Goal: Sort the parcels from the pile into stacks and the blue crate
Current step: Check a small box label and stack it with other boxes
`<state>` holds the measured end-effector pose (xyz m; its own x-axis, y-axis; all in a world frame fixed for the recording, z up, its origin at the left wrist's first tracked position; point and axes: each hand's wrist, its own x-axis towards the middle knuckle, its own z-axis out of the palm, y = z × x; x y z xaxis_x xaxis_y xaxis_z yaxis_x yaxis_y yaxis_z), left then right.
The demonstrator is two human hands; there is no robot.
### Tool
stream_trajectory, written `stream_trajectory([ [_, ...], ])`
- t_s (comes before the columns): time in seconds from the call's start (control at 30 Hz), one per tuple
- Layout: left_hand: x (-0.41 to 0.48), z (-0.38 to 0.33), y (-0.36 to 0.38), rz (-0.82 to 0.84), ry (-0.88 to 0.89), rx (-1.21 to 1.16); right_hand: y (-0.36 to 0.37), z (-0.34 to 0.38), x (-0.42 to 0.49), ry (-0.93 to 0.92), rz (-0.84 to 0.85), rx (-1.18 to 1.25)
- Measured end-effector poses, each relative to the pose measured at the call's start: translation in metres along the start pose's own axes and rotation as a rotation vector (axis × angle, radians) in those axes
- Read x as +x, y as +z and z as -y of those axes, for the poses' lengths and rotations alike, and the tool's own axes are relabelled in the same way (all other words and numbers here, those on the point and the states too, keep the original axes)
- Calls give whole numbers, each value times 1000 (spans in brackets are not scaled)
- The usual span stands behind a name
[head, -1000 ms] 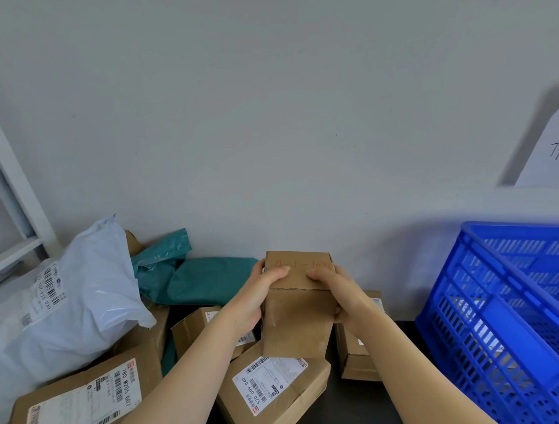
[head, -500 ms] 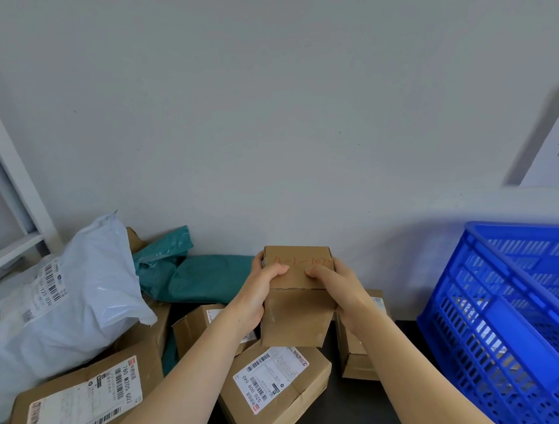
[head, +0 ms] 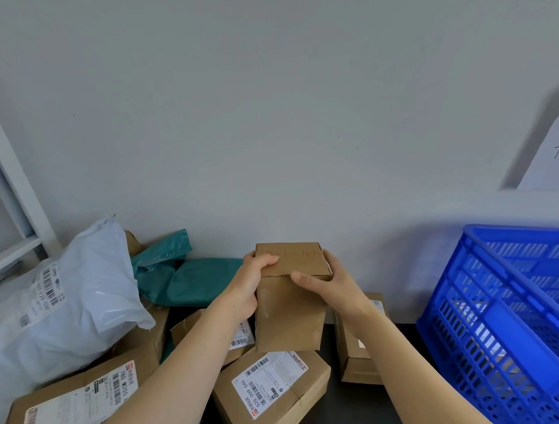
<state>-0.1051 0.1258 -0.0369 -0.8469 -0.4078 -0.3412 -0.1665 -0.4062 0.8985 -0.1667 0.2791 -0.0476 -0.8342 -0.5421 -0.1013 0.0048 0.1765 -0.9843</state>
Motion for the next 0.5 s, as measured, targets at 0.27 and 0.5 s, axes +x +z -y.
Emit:
stream_trajectory([
  [0.27,3,1,-2,4,-153,60,-5,-12,2,-21,-166,-84],
  [0.5,5,7,-5,-15,-105,217,-15,-12,1,-16,-300,16],
])
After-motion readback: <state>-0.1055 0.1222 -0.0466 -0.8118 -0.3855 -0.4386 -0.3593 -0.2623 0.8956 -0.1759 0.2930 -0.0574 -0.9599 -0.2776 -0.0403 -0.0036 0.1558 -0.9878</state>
